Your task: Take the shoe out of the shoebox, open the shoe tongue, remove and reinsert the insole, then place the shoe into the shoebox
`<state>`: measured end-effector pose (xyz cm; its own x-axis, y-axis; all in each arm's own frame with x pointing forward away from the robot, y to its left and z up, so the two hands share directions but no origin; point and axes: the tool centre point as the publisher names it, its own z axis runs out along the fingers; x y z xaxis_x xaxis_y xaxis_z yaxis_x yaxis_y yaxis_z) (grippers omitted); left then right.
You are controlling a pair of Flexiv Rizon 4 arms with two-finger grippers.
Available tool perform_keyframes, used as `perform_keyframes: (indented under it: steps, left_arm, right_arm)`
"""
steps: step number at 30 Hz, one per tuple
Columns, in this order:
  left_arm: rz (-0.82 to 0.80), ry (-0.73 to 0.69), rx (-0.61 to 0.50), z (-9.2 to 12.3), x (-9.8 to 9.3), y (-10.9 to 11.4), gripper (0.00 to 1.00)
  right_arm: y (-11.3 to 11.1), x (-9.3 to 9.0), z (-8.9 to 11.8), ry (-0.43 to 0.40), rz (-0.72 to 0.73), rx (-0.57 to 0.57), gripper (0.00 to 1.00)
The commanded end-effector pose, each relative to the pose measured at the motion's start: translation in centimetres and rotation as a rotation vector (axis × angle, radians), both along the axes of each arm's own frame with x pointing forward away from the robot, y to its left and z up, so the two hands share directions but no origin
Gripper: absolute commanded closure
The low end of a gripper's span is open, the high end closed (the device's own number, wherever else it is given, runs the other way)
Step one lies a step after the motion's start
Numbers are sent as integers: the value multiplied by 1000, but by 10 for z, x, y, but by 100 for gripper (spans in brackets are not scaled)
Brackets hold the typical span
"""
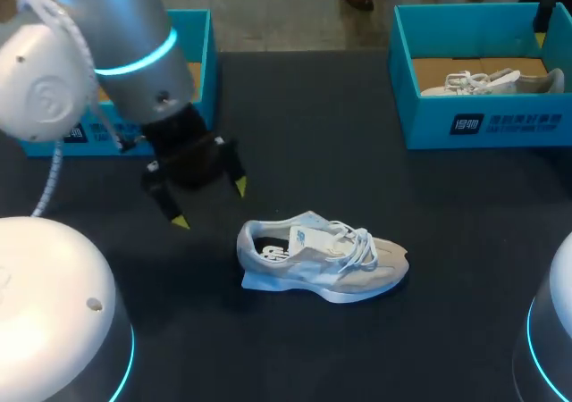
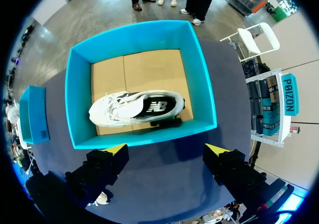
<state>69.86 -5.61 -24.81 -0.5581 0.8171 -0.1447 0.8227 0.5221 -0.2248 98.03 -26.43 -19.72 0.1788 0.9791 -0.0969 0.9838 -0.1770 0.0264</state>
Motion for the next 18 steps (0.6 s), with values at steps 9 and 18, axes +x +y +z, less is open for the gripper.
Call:
perform_keyframes:
  steps: [9,18]
  left_arm:
    - [148,121,-104,3,-8,32,0]
    - [148,121,-104,3,-8,32,0]
  right_arm:
    - [0,-1,0,-2,-1,-2,0]
    - [0,-1,0,-2,-1,-2,0]
